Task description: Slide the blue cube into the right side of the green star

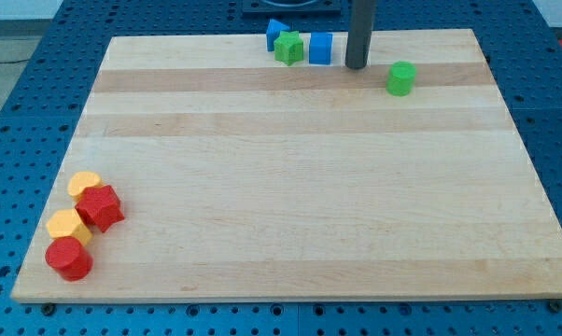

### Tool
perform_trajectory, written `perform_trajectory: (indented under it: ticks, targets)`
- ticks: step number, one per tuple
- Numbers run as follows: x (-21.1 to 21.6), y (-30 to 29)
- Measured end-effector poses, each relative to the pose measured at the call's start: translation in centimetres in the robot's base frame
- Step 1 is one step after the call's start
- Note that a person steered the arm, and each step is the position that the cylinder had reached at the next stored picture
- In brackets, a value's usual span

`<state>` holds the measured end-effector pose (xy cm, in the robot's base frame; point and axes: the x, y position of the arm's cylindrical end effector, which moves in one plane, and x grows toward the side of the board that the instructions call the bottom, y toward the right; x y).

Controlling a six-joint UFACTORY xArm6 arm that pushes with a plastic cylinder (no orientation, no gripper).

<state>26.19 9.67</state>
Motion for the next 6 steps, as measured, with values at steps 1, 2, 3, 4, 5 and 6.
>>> perform_trajectory:
  ticks: [1,2,3,4,5,6]
  targets:
    - [-1.5,-0.5]
    - [-2.2,-1.2]
    - [-2.8,-2.1]
    - [-3.2,-2.9]
    - [-3.7,-3.7]
    - [-3.5,-3.1]
